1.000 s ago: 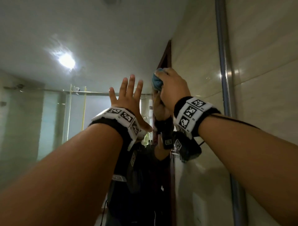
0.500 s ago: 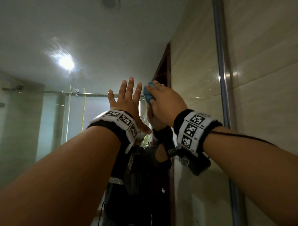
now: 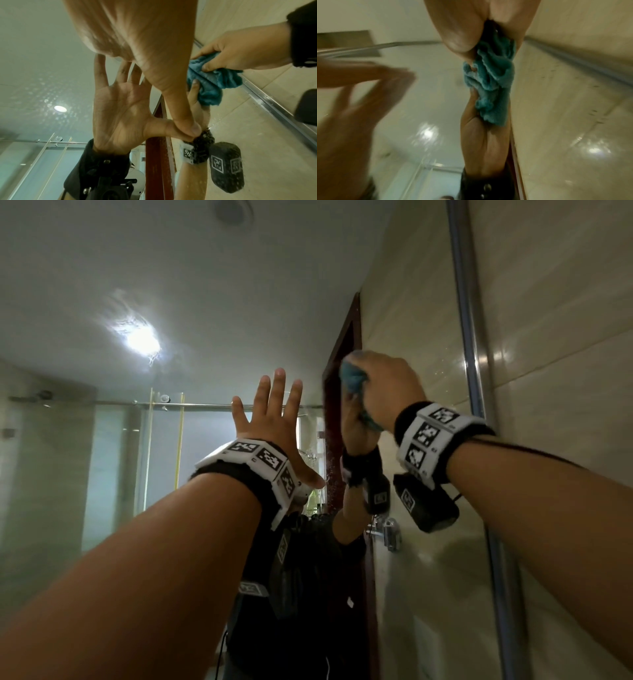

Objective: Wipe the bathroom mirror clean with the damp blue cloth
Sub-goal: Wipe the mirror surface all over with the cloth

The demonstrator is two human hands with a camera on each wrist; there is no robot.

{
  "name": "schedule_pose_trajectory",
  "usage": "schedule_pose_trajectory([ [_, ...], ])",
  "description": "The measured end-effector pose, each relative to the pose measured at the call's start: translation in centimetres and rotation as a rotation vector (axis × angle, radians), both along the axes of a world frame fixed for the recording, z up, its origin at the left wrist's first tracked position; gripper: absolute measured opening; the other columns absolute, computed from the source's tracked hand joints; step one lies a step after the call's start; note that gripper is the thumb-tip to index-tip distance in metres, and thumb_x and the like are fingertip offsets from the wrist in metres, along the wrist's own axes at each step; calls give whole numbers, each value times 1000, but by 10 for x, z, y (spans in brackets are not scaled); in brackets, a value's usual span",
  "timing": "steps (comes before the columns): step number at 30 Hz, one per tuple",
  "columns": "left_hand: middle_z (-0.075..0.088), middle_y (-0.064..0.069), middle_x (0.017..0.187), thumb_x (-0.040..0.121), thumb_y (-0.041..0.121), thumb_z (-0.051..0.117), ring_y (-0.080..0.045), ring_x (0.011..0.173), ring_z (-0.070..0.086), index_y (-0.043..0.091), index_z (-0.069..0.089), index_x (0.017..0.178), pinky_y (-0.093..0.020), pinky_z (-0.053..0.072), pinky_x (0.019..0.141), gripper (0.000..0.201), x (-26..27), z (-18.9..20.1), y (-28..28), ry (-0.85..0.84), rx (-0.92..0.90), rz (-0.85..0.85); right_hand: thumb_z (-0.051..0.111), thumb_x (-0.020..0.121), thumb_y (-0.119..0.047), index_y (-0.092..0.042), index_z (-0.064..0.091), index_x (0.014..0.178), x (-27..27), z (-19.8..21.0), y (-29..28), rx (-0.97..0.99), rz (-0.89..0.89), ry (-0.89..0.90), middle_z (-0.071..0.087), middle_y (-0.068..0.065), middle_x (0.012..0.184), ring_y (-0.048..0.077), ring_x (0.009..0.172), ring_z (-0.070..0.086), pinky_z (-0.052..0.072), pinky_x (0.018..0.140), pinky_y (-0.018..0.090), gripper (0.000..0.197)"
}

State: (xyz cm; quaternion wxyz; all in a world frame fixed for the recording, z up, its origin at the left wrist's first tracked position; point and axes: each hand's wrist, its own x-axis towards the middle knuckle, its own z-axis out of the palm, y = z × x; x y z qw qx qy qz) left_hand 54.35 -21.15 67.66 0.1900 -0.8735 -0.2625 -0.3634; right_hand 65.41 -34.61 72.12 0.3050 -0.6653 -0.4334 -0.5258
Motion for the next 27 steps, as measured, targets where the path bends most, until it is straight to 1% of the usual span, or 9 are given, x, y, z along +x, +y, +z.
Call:
schedule_pose_trajectory([
  [2, -40, -5, 147, 45, 80, 70, -27, 138, -30, 21, -36, 139, -60, -4, 112, 154, 0, 0, 0, -1, 2, -4, 47, 87, 0, -15, 54, 124, 3, 0, -6, 88, 29, 107, 55, 9, 125, 28, 113, 53, 41, 100, 36, 40],
  [7, -42, -5, 146, 44, 82, 69, -26, 138, -31, 21, -36, 139, -59, -6, 112, 154, 1, 0, 2, -8, -1, 3, 28, 88, -18, -15, 45, 136, -14, -52, 2, -281, 18, -202, 39, 6, 145, 23, 132, 35, 25, 111, 34, 51],
  [12, -41, -4, 147, 44, 81, 69, -26, 139, -30, 22, -36, 139, -59, -6, 111, 153, 1, 0, 2, -7, 5, 0, 45, 93, -7, -25, 50, 132, 13, -16, -12, 101, 59, 108, 49, 4, 135, 20, 119, 48, 34, 101, 22, 43],
  [16, -42, -5, 146, 44, 82, 68, -27, 138, -31, 21, -37, 138, -59, -7, 111, 153, 2, -1, 2, -3, 1, 9, 49, 87, -4, -21, 58, 126, 3, -45, 2, -135, 101, -161, 54, 8, 127, 28, 115, 49, 40, 95, 38, 43],
  [19, -42, -5, 146, 45, 82, 68, -27, 138, -31, 21, -38, 138, -60, -6, 111, 153, 1, -1, 2, 2, 1, 3, 47, 90, -7, -25, 55, 128, 17, -18, -12, 59, 60, 19, 55, 13, 120, 29, 107, 53, 40, 90, 27, 43],
  [21, -42, -5, 146, 44, 82, 68, -26, 138, -31, 22, -37, 138, -60, -7, 111, 153, 1, -1, 3, 1, 1, -5, 49, 92, -7, -14, 57, 123, 16, -18, -13, 220, 122, 91, 58, 18, 112, 30, 98, 58, 41, 82, 19, 33],
  [23, -43, -5, 145, 44, 83, 67, -26, 138, -32, 22, -38, 138, -60, -7, 111, 153, 1, 0, 3, 4, 5, 0, 53, 87, 0, -2, 62, 114, -3, -41, -4, 87, 135, -67, 60, 20, 112, 34, 99, 59, 46, 86, 31, 29],
  [25, -44, -6, 145, 45, 84, 66, -27, 137, -32, 21, -38, 138, -59, -8, 111, 153, 2, 0, 3, 8, 2, 10, 56, 81, 6, -3, 63, 116, -8, -56, 4, -212, 115, -252, 59, 16, 120, 35, 111, 54, 42, 94, 43, 37],
  [27, -44, -6, 144, 44, 84, 66, -27, 138, -32, 21, -38, 137, -59, -7, 111, 153, 2, 0, 2, 8, 4, 17, 54, 82, 5, -8, 60, 122, 1, -35, -1, -289, 81, -244, 56, 12, 128, 32, 119, 50, 37, 99, 40, 42],
])
